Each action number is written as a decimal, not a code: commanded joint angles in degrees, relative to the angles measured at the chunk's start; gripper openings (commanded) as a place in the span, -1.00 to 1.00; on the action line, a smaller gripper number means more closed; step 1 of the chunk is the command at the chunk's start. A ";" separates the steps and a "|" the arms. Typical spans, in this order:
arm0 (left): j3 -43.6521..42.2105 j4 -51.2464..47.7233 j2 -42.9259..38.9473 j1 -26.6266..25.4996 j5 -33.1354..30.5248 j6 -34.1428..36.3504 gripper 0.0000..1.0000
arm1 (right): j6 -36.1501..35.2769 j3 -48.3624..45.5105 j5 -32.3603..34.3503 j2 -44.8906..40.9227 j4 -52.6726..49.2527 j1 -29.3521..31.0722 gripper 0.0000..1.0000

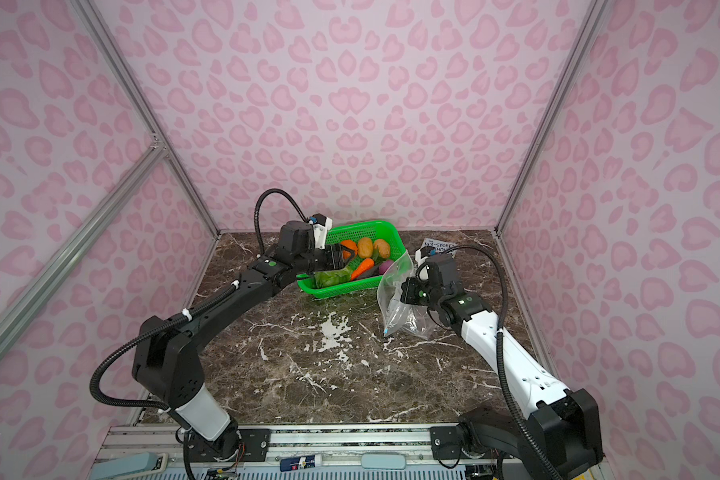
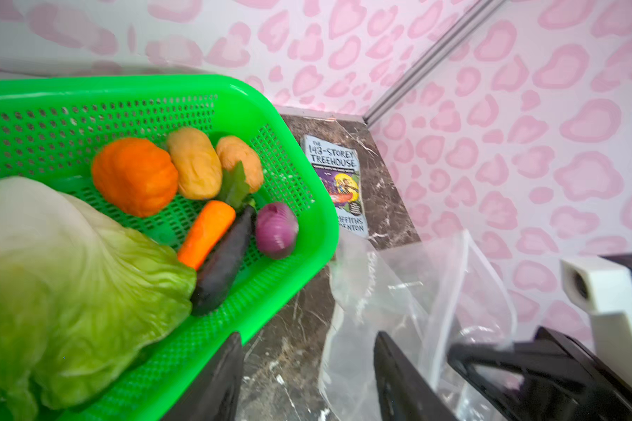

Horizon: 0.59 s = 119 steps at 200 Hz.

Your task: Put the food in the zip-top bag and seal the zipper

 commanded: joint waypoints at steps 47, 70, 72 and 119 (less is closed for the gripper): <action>18.10 -7.07 18.59 4.70 -3.12 9.99 0.37 | 0.25 -0.36 0.47 -1.18 2.04 -0.04 -1.00; 25.11 -9.00 24.35 4.84 -3.81 8.65 0.37 | 0.40 -0.79 0.49 -1.29 2.69 -0.11 -1.00; 25.65 -9.00 24.78 4.84 -3.81 8.32 0.37 | 0.42 -0.86 0.49 -1.29 2.74 -0.05 -1.00; 33.07 -9.21 33.31 4.84 -6.00 0.19 0.38 | 0.10 -0.72 -0.74 -0.67 2.39 0.01 -1.00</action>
